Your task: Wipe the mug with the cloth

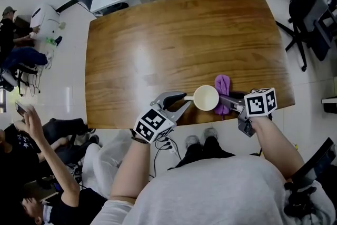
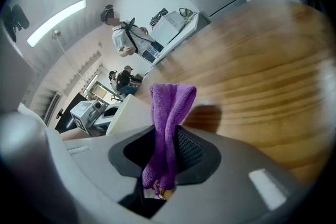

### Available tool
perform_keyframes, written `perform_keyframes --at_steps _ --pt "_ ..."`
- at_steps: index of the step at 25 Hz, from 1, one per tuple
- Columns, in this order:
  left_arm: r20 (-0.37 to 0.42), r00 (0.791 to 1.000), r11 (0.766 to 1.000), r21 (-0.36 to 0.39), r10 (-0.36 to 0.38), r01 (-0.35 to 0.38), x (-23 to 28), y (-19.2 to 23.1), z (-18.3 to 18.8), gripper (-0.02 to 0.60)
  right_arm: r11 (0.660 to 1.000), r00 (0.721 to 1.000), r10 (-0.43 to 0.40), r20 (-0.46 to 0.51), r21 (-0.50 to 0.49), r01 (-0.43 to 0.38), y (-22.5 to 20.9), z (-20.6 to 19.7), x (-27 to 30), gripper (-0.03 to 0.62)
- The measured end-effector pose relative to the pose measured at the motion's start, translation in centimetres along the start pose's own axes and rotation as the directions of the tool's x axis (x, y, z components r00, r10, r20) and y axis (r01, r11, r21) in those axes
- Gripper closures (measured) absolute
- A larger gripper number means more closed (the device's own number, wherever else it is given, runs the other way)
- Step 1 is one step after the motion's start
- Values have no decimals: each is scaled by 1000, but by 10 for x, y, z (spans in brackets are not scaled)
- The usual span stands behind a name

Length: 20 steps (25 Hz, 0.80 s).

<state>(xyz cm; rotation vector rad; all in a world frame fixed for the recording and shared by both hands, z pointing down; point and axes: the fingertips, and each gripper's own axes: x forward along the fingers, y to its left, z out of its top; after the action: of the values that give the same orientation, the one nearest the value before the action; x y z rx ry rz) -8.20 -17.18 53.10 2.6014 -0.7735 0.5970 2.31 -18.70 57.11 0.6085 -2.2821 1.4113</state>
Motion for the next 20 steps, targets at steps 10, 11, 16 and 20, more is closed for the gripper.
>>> perform_keyframes --at_steps 10,11,16,20 --pt "1 1000 1000 -10 -1 1 -6 -15 -9 518 999 992 43 115 -7 -43 31 10 -38 487" --pt "2 1000 1000 -14 0 0 -6 -18 -10 518 999 991 51 128 -4 -51 36 9 -42 487" --pt "9 1000 999 -35 1 -1 -8 -28 -12 520 994 979 105 178 15 -109 62 1 -55 487" --pt "1 1000 1000 -26 -9 9 -8 -37 -13 523 991 975 115 188 41 -125 64 -8 -50 486"
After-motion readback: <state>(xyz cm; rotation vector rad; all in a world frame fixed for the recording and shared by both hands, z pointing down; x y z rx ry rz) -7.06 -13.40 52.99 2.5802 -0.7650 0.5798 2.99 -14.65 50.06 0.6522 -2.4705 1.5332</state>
